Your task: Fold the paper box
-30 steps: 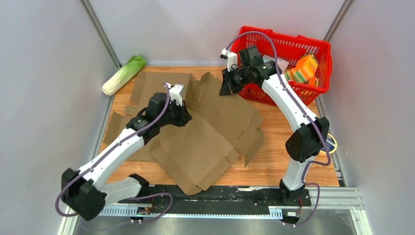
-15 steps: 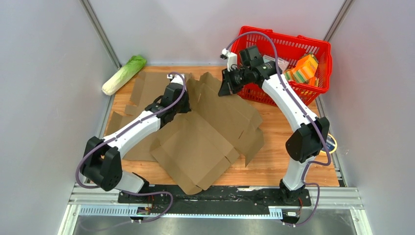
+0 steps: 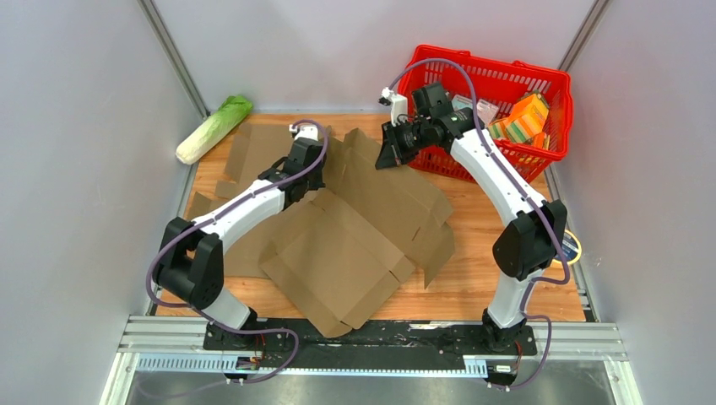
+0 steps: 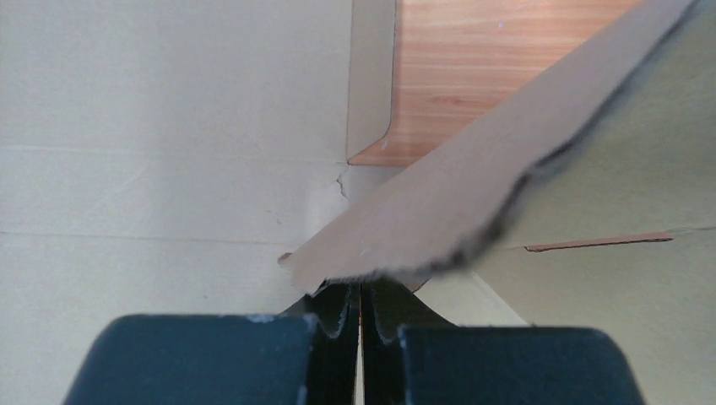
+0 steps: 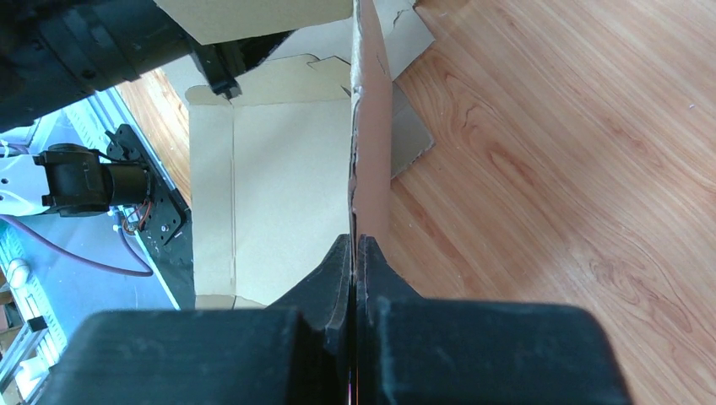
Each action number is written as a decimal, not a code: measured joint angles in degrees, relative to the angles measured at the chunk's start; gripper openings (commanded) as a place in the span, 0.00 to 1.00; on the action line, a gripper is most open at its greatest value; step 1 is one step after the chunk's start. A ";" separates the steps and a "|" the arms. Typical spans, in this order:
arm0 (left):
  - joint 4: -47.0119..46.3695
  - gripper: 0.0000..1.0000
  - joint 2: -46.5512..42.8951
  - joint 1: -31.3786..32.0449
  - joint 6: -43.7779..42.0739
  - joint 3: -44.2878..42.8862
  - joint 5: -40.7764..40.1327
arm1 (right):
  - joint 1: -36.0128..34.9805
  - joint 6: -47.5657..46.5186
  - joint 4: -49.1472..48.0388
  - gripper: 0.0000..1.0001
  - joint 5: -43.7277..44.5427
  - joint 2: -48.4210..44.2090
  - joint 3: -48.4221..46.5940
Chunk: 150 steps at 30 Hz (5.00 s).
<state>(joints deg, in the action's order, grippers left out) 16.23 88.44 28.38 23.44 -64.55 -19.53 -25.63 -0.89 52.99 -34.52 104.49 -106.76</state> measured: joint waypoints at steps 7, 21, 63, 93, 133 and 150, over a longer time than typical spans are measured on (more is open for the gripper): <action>-1.88 0.00 2.43 0.04 0.24 2.89 4.24 | 0.00 0.15 0.00 0.00 -0.02 0.00 0.00; -12.55 0.02 1.81 1.05 2.43 10.40 11.96 | -0.17 2.23 -0.59 0.00 0.24 0.02 0.50; -26.71 0.00 1.40 2.49 7.41 14.12 0.11 | -0.22 8.68 -1.66 0.00 0.81 0.02 -1.29; -37.66 0.08 12.17 3.13 14.03 17.81 11.21 | -0.39 10.86 -6.97 0.00 -0.11 0.00 7.26; 4.09 0.45 -24.30 2.93 -6.64 -4.72 22.40 | -3.50 -17.94 -4.81 0.00 8.94 -0.28 1.16; 16.98 0.42 -7.04 2.71 -12.92 -23.28 22.73 | -3.61 -24.09 0.76 0.00 6.75 0.37 -1.81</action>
<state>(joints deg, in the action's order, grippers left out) 33.21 81.41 31.09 10.52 -87.83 3.20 -29.23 -24.97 53.76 -27.77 104.86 -108.57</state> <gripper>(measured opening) 0.428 0.010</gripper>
